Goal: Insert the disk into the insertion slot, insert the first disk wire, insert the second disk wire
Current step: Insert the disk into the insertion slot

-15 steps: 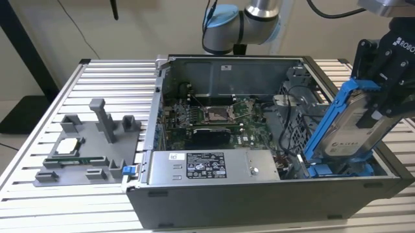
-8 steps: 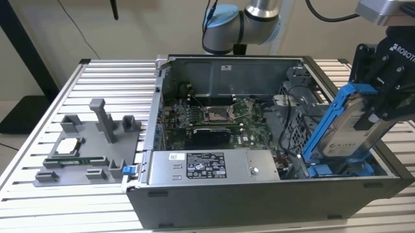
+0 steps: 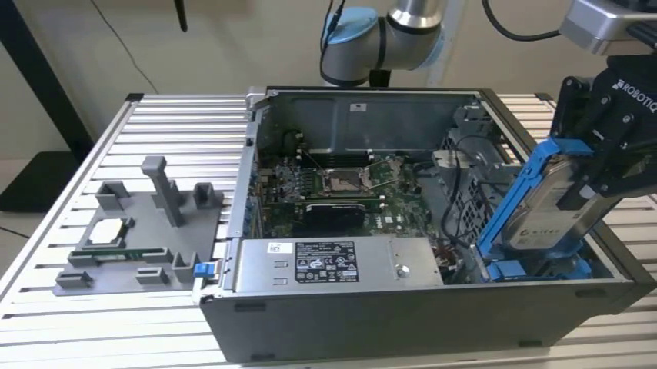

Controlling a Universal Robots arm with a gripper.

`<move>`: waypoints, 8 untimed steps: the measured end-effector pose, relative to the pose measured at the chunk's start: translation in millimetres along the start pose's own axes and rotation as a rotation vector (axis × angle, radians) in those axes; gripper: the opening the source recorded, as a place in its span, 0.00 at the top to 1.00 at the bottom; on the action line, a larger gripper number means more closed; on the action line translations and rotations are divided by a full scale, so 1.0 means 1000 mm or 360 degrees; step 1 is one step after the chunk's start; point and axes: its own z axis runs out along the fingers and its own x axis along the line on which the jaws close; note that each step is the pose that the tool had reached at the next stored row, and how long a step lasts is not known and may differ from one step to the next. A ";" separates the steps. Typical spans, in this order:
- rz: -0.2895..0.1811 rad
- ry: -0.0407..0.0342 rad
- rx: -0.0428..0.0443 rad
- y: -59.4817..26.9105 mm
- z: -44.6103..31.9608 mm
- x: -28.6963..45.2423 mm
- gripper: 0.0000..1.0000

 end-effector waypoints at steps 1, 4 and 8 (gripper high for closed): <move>0.0000 -0.0003 0.0000 -0.0002 0.0009 -0.0002 1.00; 0.0000 -0.0010 0.0000 -0.0003 0.0041 -0.0008 1.00; -0.0001 -0.0021 0.0000 -0.0010 0.0109 -0.0016 1.00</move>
